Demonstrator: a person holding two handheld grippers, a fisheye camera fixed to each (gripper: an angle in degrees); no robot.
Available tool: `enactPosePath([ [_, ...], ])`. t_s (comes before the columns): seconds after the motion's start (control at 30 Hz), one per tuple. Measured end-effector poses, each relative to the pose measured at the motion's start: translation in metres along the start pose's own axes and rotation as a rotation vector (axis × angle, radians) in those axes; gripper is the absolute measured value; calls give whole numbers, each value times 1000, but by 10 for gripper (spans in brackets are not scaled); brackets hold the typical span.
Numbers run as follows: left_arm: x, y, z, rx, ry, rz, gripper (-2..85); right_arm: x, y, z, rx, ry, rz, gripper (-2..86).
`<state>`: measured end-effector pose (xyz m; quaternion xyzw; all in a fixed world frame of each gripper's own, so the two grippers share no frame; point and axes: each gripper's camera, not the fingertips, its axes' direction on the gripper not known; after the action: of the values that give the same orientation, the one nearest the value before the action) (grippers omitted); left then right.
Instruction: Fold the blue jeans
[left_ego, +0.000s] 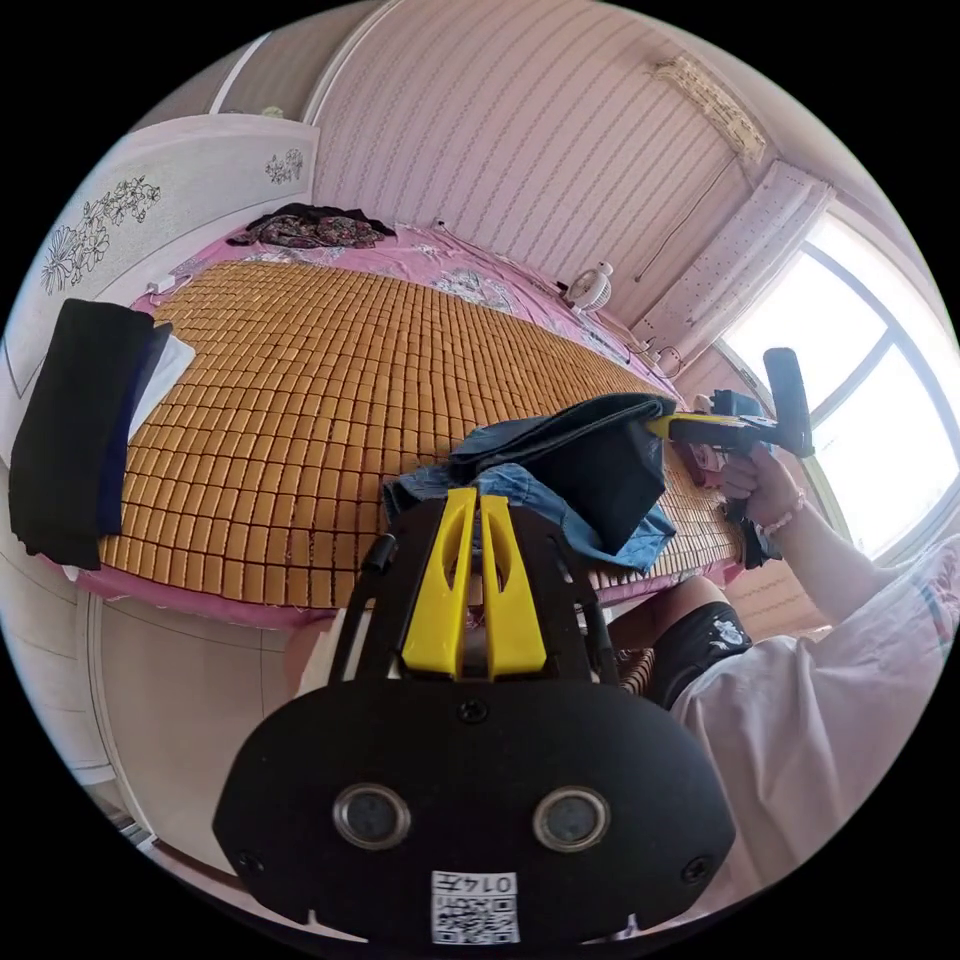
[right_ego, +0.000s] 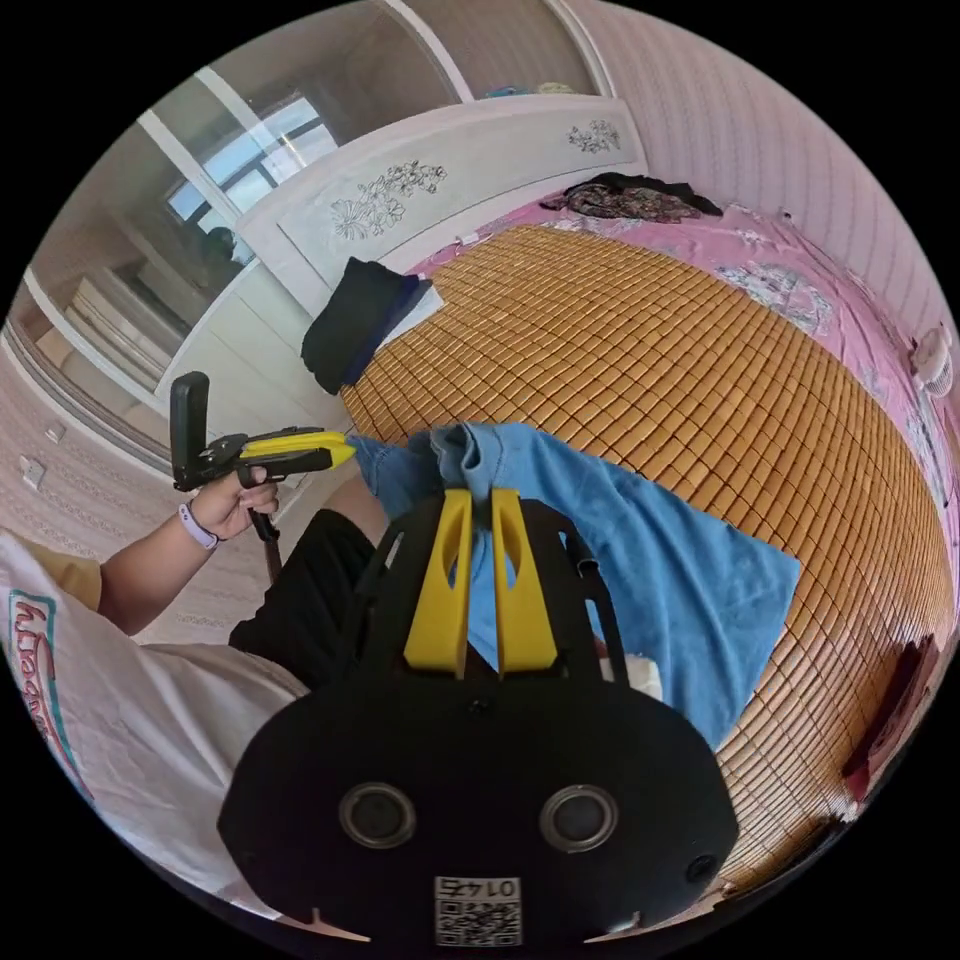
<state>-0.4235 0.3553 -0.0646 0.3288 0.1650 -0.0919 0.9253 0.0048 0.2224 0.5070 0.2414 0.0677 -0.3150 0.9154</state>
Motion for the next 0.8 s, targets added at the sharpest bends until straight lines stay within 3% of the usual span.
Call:
enactPosePath([
  [0.17, -28, -27, -52, 71, -122, 19, -10, 64, 60, -133, 311, 171, 234, 25],
  [0.37, -102, -33, -100, 74, -231, -231, -10, 97, 189, -237, 540, 539, 646, 33],
  [0.43, -135, -28, -99, 6, -277, -368, -10, 111, 225, -237, 506, 607, 800, 36],
  [0.57, -150, -28, -105, -12, -277, -420, -8, 129, 275, -217, 349, 681, 1019, 50],
  [0.8, -147, -70, -79, -43, -293, -366, 34, 152, 245, -154, 197, 461, 983, 69],
])
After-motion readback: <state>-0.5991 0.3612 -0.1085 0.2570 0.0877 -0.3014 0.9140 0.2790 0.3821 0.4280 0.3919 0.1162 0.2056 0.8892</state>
